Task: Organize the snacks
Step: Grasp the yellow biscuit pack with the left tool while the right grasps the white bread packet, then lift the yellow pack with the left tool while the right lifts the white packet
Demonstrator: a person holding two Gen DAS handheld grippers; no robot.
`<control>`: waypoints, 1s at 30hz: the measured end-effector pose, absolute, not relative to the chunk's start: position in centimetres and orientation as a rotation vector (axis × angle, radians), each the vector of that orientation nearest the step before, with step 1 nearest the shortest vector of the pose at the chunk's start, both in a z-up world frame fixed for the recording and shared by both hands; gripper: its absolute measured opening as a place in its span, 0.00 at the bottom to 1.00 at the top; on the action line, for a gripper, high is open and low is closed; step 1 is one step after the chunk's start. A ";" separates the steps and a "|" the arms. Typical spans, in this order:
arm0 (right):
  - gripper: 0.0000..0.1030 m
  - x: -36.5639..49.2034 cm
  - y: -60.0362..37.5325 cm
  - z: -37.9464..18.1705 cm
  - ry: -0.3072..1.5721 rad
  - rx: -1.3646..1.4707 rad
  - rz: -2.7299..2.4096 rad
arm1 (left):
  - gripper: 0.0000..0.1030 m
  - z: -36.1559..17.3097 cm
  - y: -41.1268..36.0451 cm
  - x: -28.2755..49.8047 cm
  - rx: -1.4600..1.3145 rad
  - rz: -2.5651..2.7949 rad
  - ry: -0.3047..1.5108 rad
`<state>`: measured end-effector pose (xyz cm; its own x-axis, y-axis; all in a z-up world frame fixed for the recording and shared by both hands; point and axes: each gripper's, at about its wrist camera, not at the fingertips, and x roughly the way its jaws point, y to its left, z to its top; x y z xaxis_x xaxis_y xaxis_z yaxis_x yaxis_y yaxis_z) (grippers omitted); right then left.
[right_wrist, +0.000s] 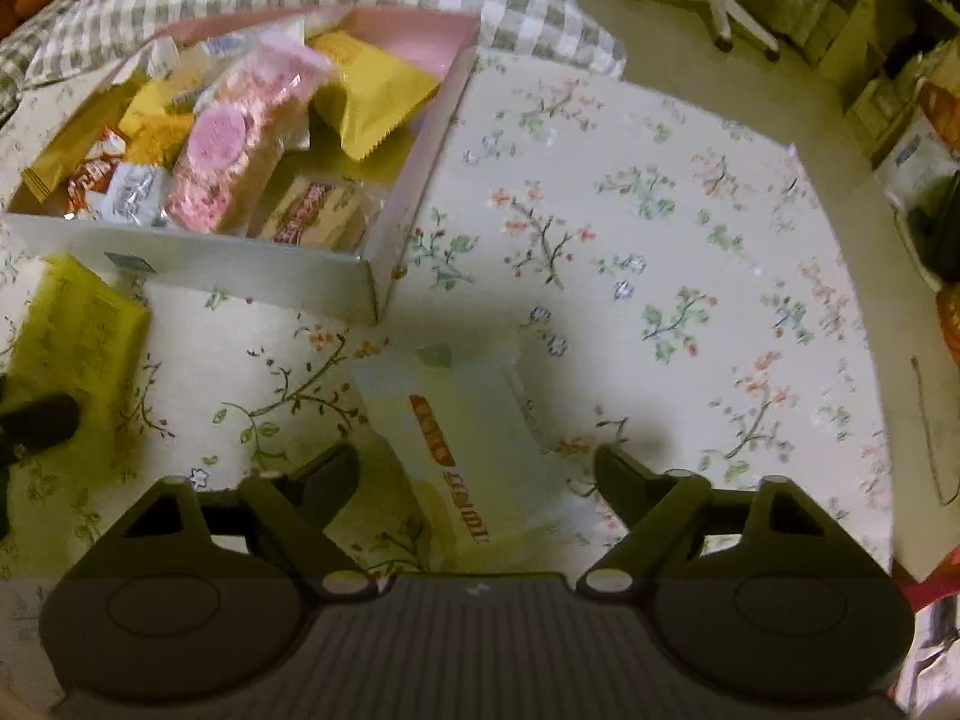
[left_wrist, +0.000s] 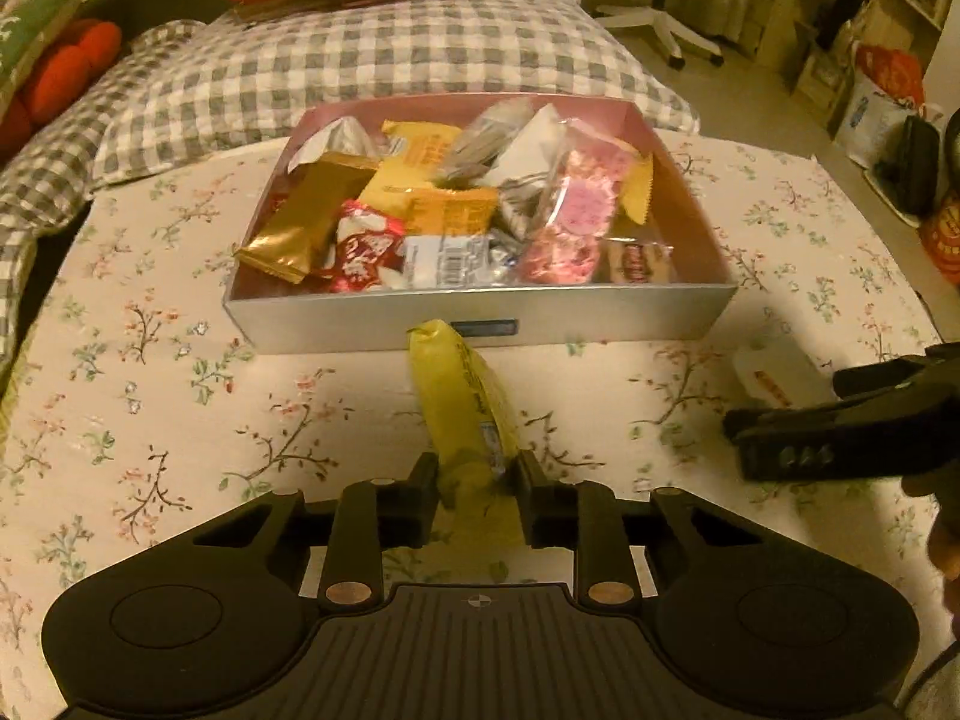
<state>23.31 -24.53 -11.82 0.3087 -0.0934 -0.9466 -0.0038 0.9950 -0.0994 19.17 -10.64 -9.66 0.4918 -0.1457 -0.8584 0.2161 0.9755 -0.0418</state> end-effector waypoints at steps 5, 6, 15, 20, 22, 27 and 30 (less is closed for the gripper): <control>0.43 23.4 -24.3 -11.2 1.284 0.046 -0.048 | 0.25 -10.6 -9.2 19.8 0.008 -0.236 1.054; 0.43 23.4 -24.0 -11.2 1.287 0.045 -0.045 | 0.25 -10.6 -9.0 20.0 -0.001 -0.241 1.053; 0.42 23.0 -20.5 -9.0 1.297 0.100 0.063 | 0.29 -11.4 -7.9 21.4 -0.076 -0.265 1.079; 0.42 22.7 -20.1 -9.0 1.310 0.100 0.055 | 0.49 -12.5 -9.2 21.3 0.007 -0.275 1.076; 0.42 22.8 -20.5 -9.3 1.317 0.105 0.048 | 0.48 -12.6 -9.7 21.2 0.049 -0.272 1.062; 0.42 22.9 -20.9 -9.3 1.319 0.127 0.044 | 0.39 -12.6 -9.6 21.4 0.057 -0.286 1.059; 0.42 22.9 -20.7 -9.0 1.314 0.141 0.055 | 0.18 -12.6 -9.4 21.4 0.071 -0.303 1.059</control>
<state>22.90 -20.66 -8.98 0.2542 0.1203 -0.9596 0.0397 0.9901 0.1346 21.42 -9.40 -12.58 0.4521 -0.2114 -0.8665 0.2792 0.9562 -0.0876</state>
